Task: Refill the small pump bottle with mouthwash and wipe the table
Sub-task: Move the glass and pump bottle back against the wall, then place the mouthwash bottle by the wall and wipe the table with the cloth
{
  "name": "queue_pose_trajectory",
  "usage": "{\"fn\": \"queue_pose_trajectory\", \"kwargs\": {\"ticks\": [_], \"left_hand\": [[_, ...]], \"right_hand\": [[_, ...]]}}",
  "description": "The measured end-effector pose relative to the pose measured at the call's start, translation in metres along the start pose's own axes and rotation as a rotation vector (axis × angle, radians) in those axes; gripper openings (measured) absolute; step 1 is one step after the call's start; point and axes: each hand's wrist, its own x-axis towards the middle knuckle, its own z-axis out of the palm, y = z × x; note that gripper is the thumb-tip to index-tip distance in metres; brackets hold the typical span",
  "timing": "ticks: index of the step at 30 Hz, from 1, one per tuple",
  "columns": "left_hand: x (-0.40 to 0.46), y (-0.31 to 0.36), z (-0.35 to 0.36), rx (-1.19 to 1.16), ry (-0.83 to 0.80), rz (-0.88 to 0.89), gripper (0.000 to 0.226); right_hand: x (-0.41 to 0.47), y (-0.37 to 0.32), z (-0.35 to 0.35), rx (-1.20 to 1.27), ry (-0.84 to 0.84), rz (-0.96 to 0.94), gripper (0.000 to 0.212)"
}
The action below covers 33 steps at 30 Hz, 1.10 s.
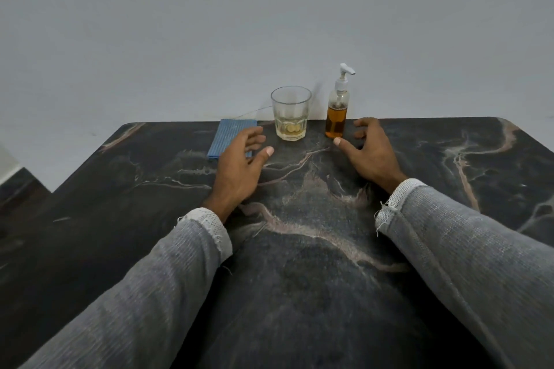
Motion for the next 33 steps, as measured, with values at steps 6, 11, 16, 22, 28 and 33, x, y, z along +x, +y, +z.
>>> {"fn": "queue_pose_trajectory", "kwargs": {"ticks": [6, 11, 16, 22, 28, 33], "left_hand": [[-0.038, 0.007, -0.024, -0.014, 0.052, -0.036, 0.039], [-0.059, 0.019, -0.019, 0.000, -0.033, -0.060, 0.042], [-0.080, 0.043, -0.013, -0.014, -0.074, -0.074, 0.042], [-0.117, 0.064, -0.018, -0.003, -0.087, -0.119, 0.043], [-0.156, 0.082, -0.011, 0.003, -0.154, -0.137, 0.043], [-0.176, 0.108, 0.008, -0.022, -0.221, -0.110, 0.045]], "right_hand": [[-0.028, -0.009, 0.002, -0.025, 0.033, -0.059, 0.049], [-0.055, -0.016, -0.004, -0.056, -0.016, -0.073, 0.050], [-0.092, -0.025, -0.022, -0.019, -0.044, -0.082, 0.048], [-0.135, -0.038, -0.047, -0.013, -0.095, -0.098, 0.045], [-0.185, -0.033, -0.071, -0.070, -0.066, -0.167, 0.034], [-0.217, -0.018, -0.100, -0.033, 0.062, -0.146, 0.022]]}}
